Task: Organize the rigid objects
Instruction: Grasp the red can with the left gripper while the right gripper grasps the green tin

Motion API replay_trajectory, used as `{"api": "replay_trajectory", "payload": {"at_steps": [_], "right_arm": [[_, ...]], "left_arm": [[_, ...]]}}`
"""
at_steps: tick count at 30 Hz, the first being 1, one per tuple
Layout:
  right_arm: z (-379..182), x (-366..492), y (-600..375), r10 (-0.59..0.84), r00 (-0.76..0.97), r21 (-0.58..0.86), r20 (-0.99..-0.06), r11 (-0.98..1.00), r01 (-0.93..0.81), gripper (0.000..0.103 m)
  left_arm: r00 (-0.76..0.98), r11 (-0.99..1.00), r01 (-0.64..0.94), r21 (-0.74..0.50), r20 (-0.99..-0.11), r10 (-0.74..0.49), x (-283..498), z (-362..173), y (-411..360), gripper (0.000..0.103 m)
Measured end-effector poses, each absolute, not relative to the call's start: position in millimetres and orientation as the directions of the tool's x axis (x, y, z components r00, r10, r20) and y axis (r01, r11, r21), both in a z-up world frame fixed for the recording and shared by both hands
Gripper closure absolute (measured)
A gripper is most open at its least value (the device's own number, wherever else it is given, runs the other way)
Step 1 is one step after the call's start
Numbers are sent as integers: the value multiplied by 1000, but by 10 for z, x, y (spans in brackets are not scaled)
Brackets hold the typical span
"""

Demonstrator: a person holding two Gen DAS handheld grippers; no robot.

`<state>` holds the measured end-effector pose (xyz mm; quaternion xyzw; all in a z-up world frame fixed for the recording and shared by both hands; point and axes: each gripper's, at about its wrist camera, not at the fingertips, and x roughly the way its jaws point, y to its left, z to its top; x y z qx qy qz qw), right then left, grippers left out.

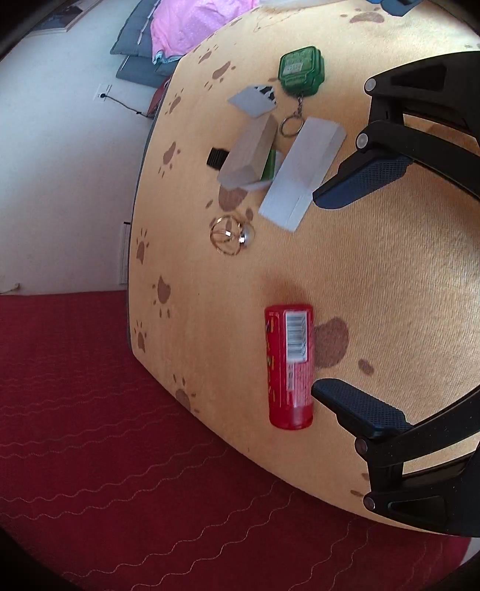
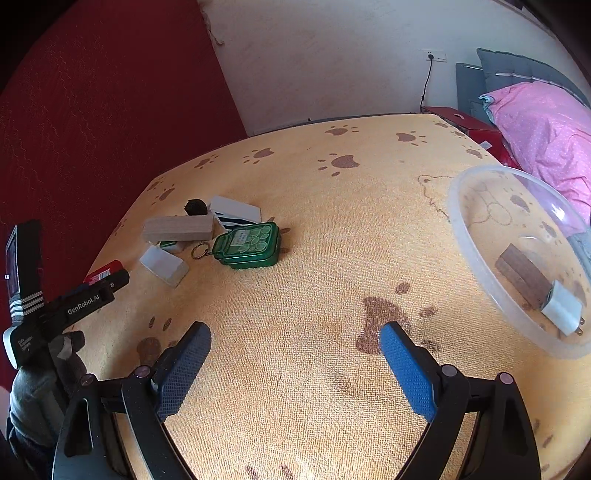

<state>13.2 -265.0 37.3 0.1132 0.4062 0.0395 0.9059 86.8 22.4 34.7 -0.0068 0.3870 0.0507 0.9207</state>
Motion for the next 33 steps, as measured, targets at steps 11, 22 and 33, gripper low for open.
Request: {"api": "replay_trajectory", "payload": {"at_steps": [11,22,33], "right_arm": [[316,214,-2470,177,644,228,-745,974,-3,8],[298,314,-2367,163,628,204,-761,979,-7,7],[301,458,-2264,135,624,169,-770,986,-6,8]], "left_arm": [[692,992,-125,-20,-718,73,1124,340,683,9],[673,992,-118,-36,-738,53,1277,194,787,8],[658,989,-131,-73,-752,31,1299,115,853,10]]}}
